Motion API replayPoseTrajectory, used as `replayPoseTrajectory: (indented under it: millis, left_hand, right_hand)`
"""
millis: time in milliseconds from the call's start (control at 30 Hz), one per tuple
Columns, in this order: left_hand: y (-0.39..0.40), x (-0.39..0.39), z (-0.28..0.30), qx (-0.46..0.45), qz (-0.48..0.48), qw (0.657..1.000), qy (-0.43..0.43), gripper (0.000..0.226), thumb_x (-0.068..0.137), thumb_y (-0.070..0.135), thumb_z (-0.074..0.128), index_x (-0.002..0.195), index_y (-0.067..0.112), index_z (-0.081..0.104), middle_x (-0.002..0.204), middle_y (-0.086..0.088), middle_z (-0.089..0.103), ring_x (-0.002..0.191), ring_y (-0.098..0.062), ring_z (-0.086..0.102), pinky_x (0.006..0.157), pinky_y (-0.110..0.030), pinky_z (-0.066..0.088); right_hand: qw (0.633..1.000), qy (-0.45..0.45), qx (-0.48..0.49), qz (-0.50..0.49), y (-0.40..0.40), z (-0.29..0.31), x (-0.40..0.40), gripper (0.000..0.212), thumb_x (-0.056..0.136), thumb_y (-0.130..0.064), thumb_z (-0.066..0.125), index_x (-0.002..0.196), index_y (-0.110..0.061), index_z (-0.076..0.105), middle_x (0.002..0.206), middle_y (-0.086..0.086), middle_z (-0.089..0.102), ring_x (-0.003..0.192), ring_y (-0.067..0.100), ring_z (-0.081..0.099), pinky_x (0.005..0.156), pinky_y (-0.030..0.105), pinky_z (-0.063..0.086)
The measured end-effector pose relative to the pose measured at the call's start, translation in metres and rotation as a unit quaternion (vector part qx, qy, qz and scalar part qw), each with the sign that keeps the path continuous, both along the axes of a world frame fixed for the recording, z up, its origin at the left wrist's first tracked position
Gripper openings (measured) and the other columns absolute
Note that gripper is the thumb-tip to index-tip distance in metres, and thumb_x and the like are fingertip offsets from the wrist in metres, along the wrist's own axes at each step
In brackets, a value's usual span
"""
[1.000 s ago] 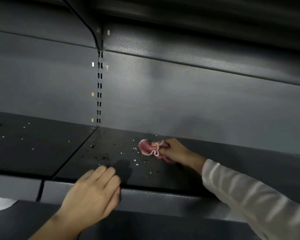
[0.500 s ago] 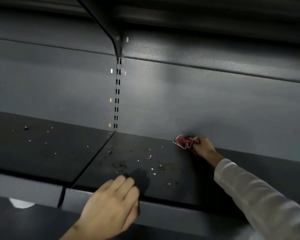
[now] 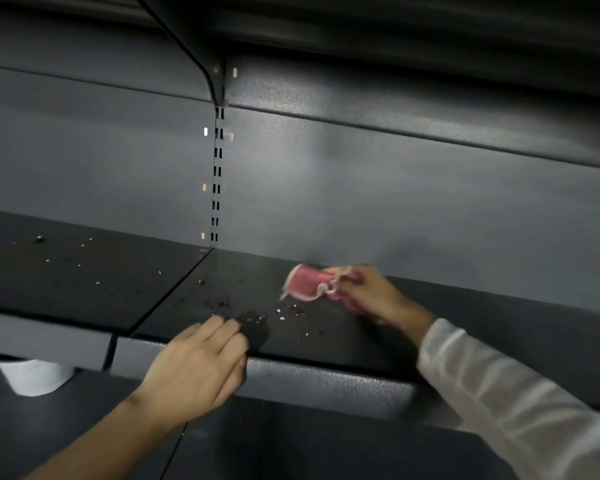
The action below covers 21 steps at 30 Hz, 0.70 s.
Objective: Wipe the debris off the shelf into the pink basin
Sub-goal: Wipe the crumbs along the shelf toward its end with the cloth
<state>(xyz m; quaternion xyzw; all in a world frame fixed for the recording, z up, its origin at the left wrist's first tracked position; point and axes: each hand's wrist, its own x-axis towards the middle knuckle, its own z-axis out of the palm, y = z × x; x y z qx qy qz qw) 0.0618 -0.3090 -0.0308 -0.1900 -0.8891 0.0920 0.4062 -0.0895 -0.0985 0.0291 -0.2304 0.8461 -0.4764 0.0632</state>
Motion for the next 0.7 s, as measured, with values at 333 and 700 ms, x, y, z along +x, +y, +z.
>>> replayPoseTrajectory:
  millis: [333,700]
  left_hand:
    - [-0.004,0.001,0.004,0.012,-0.036,0.999,-0.009,0.025,0.077,0.021,0.042,0.059,0.014,0.057,0.059,-0.001,0.055,0.054,-0.019,0.054,0.045,-0.023,0.043]
    - [-0.079,0.001,0.008,0.041,-0.066,0.997,-0.012,0.033,0.081,0.029,0.04,0.057,0.014,0.057,0.057,0.0,0.054,0.051,-0.017,0.055,0.041,-0.023,0.042]
  right_hand:
    - [0.905,-0.015,0.204,-0.374,0.192,-0.007,0.037,0.03,0.091,-0.014,0.053,0.072,0.005,0.065,0.059,0.016,0.061,0.052,0.022,0.049,0.054,0.031,0.034]
    - [0.888,-0.007,0.295,-0.352,-0.028,-0.015,0.065,0.038,0.091,-0.029,0.052,0.118,-0.004,0.061,0.124,0.02,0.062,0.116,0.033,0.057,0.091,0.032,0.046]
